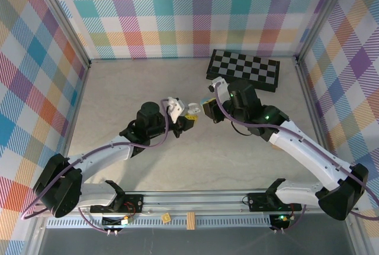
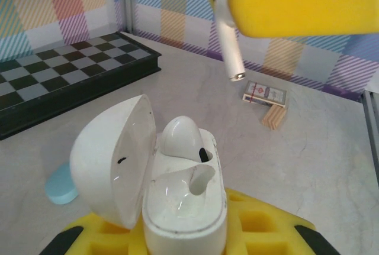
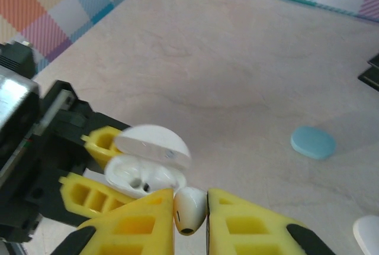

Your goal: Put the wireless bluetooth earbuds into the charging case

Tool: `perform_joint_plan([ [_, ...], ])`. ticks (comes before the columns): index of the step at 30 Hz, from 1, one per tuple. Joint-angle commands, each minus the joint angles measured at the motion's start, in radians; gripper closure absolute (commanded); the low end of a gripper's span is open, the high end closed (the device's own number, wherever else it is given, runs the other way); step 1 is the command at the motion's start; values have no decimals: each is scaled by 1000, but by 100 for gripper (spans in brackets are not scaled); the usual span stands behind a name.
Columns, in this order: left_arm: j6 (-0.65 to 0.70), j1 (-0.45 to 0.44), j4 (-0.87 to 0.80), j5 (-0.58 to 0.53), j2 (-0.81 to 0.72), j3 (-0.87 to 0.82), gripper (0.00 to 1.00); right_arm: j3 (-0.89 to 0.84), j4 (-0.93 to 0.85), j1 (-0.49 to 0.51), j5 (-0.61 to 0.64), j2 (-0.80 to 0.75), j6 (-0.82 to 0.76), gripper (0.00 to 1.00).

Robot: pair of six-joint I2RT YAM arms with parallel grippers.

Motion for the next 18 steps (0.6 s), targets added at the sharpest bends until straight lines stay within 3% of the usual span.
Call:
perform_joint_plan([
  [1,9,-19,61,8,11,34,88,33,48,3,-84,7,-44,81],
  [18,-12,-42,65,28,27,61,88,33,72,3,-132,54,-97,80],
])
